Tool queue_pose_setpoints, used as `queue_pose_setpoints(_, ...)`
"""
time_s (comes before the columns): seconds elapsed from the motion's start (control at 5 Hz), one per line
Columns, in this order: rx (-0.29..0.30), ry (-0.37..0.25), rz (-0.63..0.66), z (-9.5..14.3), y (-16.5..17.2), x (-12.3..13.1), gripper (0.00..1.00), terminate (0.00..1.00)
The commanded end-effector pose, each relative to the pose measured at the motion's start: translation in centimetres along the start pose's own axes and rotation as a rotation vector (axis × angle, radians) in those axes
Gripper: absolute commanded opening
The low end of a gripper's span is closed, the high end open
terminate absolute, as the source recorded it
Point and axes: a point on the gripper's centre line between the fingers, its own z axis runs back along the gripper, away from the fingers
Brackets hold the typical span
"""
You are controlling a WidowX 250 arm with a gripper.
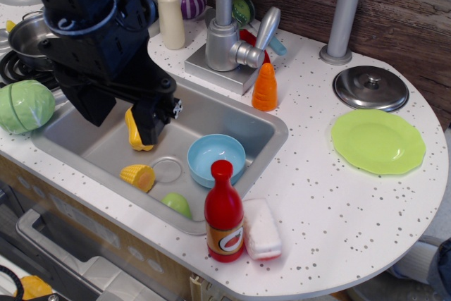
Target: Put carrot on plate
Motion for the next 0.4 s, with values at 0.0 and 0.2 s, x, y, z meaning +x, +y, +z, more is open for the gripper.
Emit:
queue_pose_setpoints(0.0, 0.000, 0.000, 0.000, 0.0, 0.0, 0.0, 1.00, 0.00)
queue_pose_setpoints(0.2, 0.041, -0.002, -0.049, 0.2, -0.8, 4.5, 1.00, 0.00)
